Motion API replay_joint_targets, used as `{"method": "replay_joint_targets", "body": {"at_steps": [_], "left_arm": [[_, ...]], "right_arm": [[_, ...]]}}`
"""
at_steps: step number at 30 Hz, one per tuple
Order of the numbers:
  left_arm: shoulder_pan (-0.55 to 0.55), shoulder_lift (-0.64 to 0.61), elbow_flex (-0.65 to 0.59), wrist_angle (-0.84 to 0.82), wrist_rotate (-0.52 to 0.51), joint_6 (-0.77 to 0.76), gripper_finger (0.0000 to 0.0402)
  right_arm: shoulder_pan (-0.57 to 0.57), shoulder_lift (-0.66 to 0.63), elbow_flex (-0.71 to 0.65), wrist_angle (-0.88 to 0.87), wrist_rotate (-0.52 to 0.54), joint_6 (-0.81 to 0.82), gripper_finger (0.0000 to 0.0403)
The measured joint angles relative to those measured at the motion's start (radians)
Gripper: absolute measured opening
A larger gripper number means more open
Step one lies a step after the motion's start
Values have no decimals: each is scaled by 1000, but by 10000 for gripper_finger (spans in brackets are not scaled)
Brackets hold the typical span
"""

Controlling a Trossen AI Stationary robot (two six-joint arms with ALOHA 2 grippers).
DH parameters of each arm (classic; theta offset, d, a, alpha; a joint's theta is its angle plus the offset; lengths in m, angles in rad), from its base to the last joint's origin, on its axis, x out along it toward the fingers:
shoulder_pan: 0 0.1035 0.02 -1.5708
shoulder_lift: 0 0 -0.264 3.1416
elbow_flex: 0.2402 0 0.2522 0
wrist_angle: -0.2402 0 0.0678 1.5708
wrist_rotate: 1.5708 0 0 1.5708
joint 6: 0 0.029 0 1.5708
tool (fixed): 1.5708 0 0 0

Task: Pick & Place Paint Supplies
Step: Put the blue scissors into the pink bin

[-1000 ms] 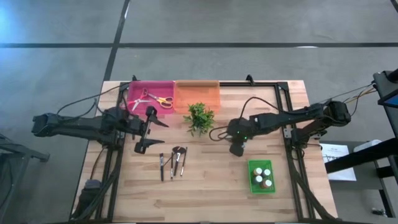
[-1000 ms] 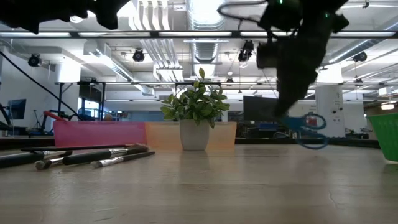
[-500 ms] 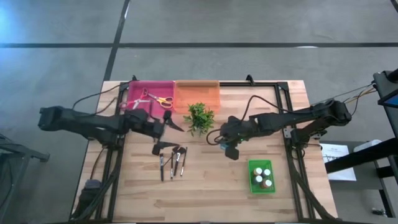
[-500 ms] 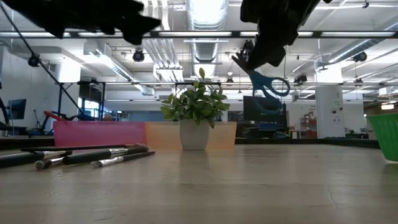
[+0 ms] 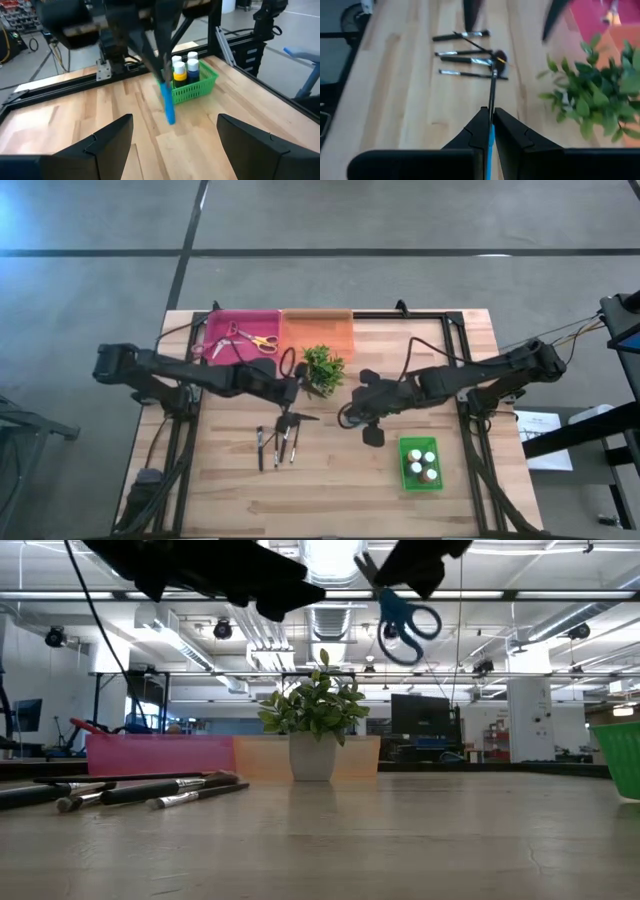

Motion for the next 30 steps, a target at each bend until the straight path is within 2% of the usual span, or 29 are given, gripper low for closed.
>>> {"method": "replay_joint_targets", "body": {"at_steps": [10,30], "left_arm": [[-7,85,72,0,-2,-20,299],[-23,100,86,76,-4,-97,299]], "right_arm": [[19,-1,57,8,20,-43,22],[-3,5,67,160,45,-167,22]]}}
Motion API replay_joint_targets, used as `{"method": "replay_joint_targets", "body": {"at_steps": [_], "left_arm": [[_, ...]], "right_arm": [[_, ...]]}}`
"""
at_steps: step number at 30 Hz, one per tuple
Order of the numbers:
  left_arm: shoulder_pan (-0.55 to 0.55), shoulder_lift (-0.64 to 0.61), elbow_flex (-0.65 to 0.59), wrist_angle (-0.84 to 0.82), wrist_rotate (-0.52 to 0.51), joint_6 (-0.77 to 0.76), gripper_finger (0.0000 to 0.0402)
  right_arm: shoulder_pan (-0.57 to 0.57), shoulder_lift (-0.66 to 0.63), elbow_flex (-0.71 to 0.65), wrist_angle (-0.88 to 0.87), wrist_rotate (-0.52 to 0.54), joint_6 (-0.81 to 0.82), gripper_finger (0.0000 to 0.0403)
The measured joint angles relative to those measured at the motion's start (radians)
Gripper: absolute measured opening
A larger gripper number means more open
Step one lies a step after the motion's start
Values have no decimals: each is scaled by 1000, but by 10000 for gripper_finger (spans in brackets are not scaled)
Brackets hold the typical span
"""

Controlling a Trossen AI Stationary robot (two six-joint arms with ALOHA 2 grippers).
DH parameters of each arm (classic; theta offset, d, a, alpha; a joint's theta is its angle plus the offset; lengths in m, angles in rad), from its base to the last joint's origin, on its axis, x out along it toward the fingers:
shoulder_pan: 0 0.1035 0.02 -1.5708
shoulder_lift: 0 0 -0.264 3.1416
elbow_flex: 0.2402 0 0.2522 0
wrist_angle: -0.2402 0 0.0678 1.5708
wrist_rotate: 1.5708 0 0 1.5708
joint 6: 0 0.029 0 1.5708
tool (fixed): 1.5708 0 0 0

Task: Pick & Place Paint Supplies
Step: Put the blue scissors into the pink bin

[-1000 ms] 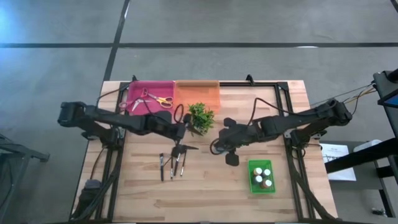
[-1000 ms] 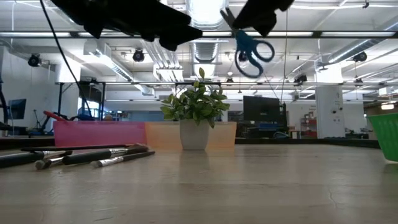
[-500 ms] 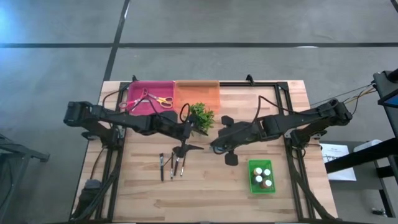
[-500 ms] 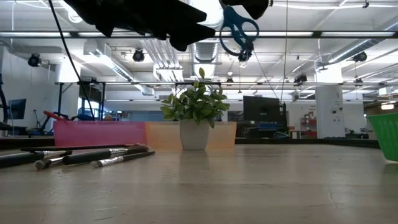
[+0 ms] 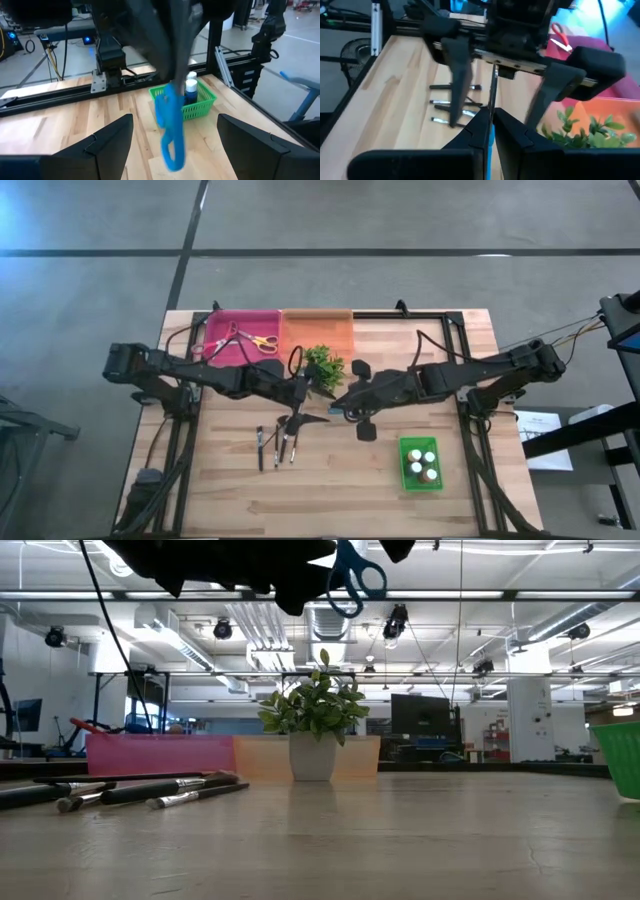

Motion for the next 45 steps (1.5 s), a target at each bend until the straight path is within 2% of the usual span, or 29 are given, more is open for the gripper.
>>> {"method": "replay_joint_targets", "body": {"at_steps": [5,8,11,14,15,23,27,31,34,37,41,45], "left_arm": [[-2,0,1,37,-7,-58,287],[-2,0,1,43,-8,-86,245],[-2,0,7,40,-15,-91,167],[-2,0,7,30,-12,-110,52],[-2,0,6,28,-12,-114,31],[-3,-3,6,5,-8,-106,27],[-1,-38,8,-112,-39,-83,27],[-3,-131,6,-290,-178,-65,27],[-21,-219,-4,-414,-324,-66,27],[-59,-312,-27,-576,-551,-109,27],[-105,-435,-63,-797,-901,-261,27],[-97,-526,-125,-888,-1124,-372,27]], "right_arm": [[-9,0,0,42,1,-21,22],[-9,1,0,75,1,-37,22],[-10,0,0,81,1,-48,22],[-10,13,0,91,5,-49,22],[-10,13,-1,89,4,-52,22],[-9,25,-1,114,5,-78,22],[-1,14,15,97,78,-78,22],[22,-13,53,68,113,-75,22],[51,-14,65,42,148,-58,22],[80,-15,67,18,191,-41,22],[116,-16,67,-35,267,17,22],[142,-15,64,-60,313,54,22]]}}
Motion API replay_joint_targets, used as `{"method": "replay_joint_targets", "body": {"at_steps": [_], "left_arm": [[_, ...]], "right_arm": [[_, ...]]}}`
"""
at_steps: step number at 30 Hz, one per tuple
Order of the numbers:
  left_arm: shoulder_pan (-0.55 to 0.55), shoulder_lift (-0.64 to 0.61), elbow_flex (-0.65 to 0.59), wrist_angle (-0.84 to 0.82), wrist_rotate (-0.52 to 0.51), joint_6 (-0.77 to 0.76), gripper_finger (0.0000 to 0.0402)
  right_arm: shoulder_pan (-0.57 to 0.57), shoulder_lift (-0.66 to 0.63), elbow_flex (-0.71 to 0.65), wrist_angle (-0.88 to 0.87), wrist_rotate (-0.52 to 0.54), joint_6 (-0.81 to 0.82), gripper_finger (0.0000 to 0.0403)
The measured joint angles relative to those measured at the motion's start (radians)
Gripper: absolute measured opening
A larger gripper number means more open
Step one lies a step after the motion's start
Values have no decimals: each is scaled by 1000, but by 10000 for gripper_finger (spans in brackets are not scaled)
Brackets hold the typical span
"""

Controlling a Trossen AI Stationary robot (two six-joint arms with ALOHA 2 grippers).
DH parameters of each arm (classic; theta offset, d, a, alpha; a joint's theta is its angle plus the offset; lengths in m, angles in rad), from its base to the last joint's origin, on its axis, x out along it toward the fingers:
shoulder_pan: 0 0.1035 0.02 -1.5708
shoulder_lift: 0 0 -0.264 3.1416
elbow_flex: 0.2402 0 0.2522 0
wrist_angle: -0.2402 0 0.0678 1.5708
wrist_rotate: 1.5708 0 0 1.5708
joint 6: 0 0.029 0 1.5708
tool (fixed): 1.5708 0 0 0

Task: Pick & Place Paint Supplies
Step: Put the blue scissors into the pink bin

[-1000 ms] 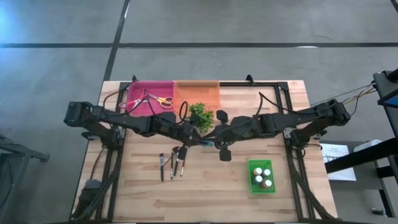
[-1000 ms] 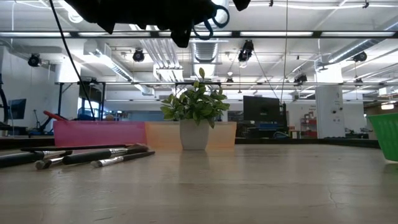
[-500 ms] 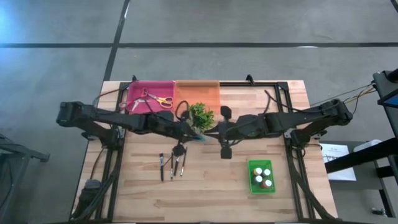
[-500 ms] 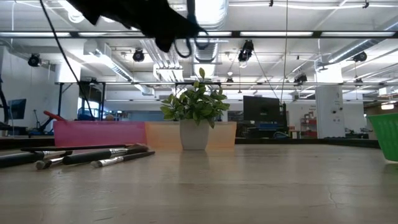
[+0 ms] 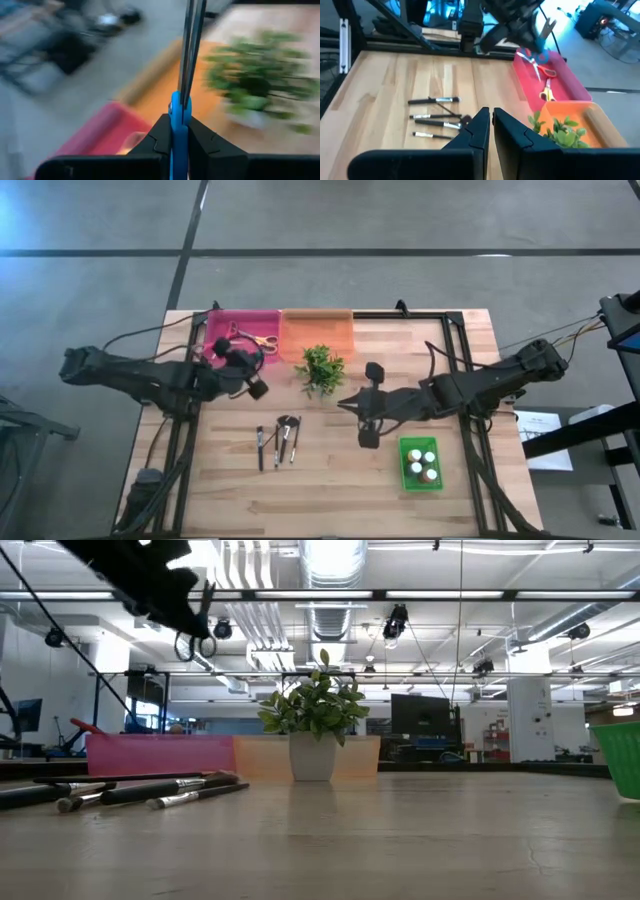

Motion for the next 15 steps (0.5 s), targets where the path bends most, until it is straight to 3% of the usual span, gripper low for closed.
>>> {"method": "replay_joint_targets", "body": {"at_steps": [2,6,9,15], "left_arm": [[29,-24,-44,7,-76,9,27],[170,-42,-112,31,-51,26,27],[318,-36,-171,128,45,78,27],[622,-28,-289,396,334,198,27]], "right_arm": [[8,0,-5,-8,2,2,22],[17,3,-26,-4,2,4,22],[18,3,-54,3,2,3,22],[18,4,-122,54,39,-4,22]]}}
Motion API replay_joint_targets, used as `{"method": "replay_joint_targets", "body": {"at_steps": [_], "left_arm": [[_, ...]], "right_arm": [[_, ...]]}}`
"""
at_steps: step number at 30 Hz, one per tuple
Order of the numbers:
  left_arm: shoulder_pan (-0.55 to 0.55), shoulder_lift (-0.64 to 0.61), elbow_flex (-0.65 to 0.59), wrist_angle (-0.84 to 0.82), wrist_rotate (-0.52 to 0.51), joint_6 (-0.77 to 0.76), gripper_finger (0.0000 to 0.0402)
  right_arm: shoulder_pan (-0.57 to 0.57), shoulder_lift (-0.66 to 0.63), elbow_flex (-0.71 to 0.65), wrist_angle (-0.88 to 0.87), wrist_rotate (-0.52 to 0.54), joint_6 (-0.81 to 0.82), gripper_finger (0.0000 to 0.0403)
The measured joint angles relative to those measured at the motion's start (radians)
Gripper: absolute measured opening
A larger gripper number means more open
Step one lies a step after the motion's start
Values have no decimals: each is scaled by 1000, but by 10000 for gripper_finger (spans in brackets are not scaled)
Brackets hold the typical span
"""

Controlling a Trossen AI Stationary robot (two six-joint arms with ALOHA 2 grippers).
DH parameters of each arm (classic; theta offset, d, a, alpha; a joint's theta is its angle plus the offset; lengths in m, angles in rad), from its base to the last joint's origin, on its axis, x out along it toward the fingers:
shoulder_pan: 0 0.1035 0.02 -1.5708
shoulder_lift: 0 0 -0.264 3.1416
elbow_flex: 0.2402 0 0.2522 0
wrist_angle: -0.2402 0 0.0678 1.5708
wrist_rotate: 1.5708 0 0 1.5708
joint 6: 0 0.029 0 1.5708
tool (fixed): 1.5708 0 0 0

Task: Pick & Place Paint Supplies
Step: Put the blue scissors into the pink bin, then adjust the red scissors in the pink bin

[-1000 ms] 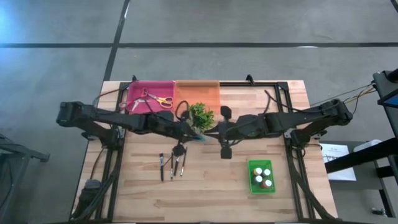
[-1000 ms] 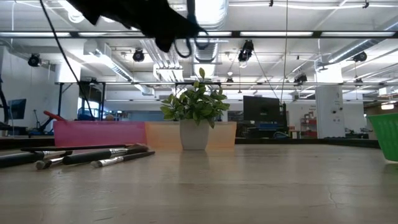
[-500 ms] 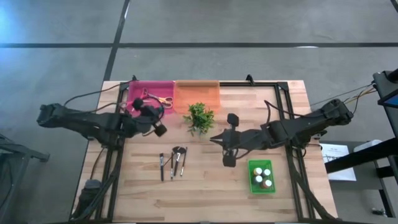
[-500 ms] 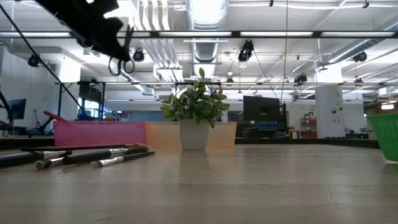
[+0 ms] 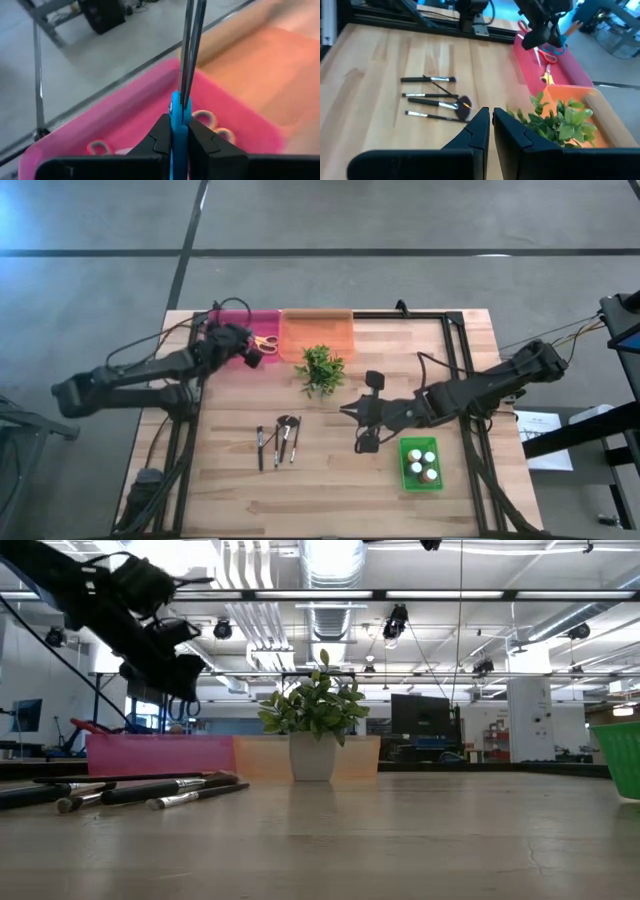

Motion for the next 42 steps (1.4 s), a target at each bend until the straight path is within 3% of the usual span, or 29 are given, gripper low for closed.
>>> {"method": "replay_joint_targets", "body": {"at_steps": [4,8,11,19,25,28,36,42], "left_arm": [[113,5,-20,-1,84,-1,27],[136,6,-33,-8,90,-4,27],[136,6,-34,-10,49,-15,31],[139,47,-32,-64,-107,-35,108],[141,103,-24,-77,-125,-35,118],[141,103,4,-167,-177,-76,119],[141,100,101,-567,-236,-364,119],[149,100,99,-603,-273,-426,119]], "right_arm": [[0,0,-46,60,15,-12,22],[0,0,-95,153,16,-46,22],[0,0,-116,193,15,-54,22],[0,0,-147,241,15,-56,22],[0,0,-172,262,15,-55,22],[0,0,-177,262,15,-53,22],[0,0,-178,263,15,-53,22],[0,0,-178,263,15,-48,22]]}}
